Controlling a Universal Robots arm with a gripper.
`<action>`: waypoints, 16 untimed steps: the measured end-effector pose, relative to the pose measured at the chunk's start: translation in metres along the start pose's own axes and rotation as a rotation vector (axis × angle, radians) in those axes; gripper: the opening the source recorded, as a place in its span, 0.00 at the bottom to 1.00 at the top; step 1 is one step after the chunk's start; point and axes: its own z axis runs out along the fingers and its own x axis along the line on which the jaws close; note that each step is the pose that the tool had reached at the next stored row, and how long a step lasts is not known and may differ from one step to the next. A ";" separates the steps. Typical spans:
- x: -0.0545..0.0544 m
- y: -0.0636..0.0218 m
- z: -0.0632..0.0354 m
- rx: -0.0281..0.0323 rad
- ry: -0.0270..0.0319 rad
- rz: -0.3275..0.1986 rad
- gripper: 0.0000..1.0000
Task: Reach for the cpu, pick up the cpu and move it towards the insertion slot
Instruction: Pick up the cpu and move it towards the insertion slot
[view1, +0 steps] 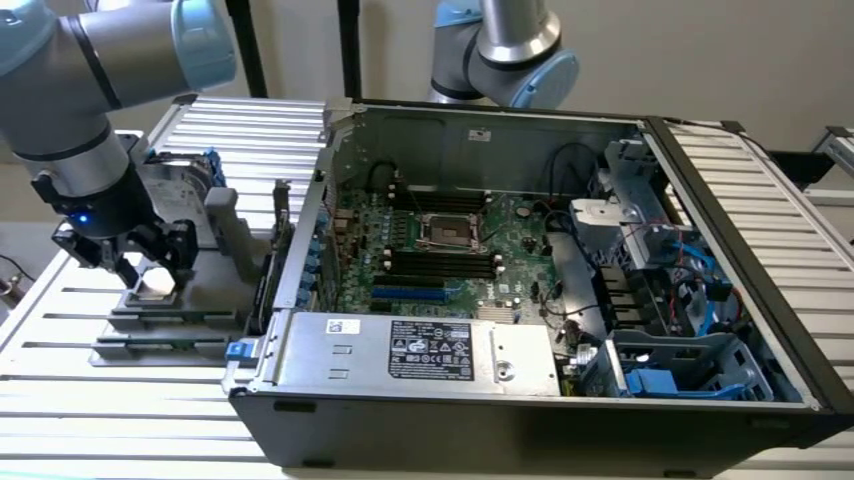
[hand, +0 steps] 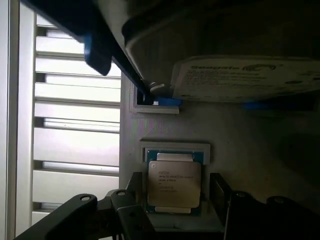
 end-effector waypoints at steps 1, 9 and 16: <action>0.000 0.0000 0.0002 0.0001 0.0002 0.000 0.65; 0.000 0.0009 0.0012 0.0027 0.0003 0.001 0.65; 0.000 0.0033 0.0013 0.0202 0.0016 0.001 0.65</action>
